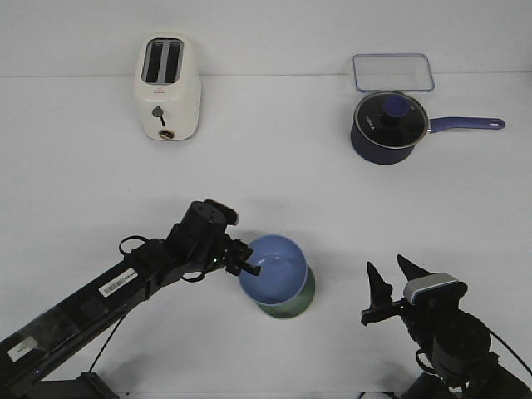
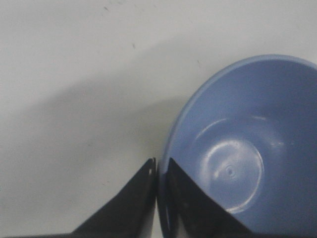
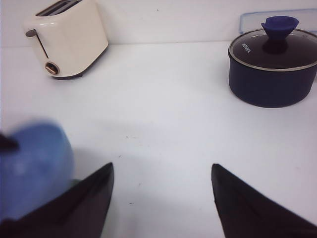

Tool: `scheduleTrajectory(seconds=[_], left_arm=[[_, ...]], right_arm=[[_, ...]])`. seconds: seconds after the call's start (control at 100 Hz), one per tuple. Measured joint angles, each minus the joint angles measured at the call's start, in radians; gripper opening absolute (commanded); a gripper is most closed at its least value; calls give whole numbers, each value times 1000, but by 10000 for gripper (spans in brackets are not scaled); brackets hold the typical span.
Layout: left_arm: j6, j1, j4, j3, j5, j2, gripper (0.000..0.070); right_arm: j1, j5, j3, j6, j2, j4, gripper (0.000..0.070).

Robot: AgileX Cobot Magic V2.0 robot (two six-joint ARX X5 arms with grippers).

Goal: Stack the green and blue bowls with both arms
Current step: 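Carry the blue bowl over and lower it into the green bowl, then open the left gripper and withdraw it from the stacked bowls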

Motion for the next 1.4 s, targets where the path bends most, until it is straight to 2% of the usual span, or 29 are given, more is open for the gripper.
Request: scheduleTrajectory(seconds=[0.12,0.18,0.22,0.24,0.3,0.35,0.54,0.81,0.99,1.02,1.05,1.08,1.11,1.15,1.18,1.4], left_arm=[[-19,-32,36,0,-20,26,12],[-26,-44,38,0,-26,42,41],[-29,-50,36,0,-26,51,118],[-31,-50,35,0,-26,54,186],[-35,-50,37,-1,-26,56,332],[-36,-48,38,-1,-27,55,393],[-19,-29,31,0,-44,-18,386],[73,3,-51,-27,-319,-467,386],[72,18,27,-291,-375,-747,374],[70,17,39,-336,-375,-777,358],[69,17,52,-378,-375,-802,293],[69,17,69,-418,-375,-822,169],[70,18,80,-451,-375,-835,5],[69,17,80,-482,-375,-840,21],[66,17,75,-495,-375,-840,5],[66,17,82,-500,-375,-855,15]], right_arm=[[0,0,0,-1,0,0,409],[0,0,0,-2,0,0,409],[0,0,0,-2,0,0,409],[0,0,0,-2,0,0,409],[0,0,0,-3,0,0,410],[0,0,0,-3,0,0,410],[0,26,0,-4,0,0,410],[0,33,0,-4,0,-8,409],[0,33,0,-4,0,-23,406],[0,33,0,-6,0,-24,376],[0,33,0,-8,0,-24,289],[0,33,0,-9,0,-24,149],[0,33,0,-13,0,-24,0],[0,33,0,-17,0,-24,14],[0,33,0,-24,0,-26,11],[0,29,0,-30,-2,-30,11]])
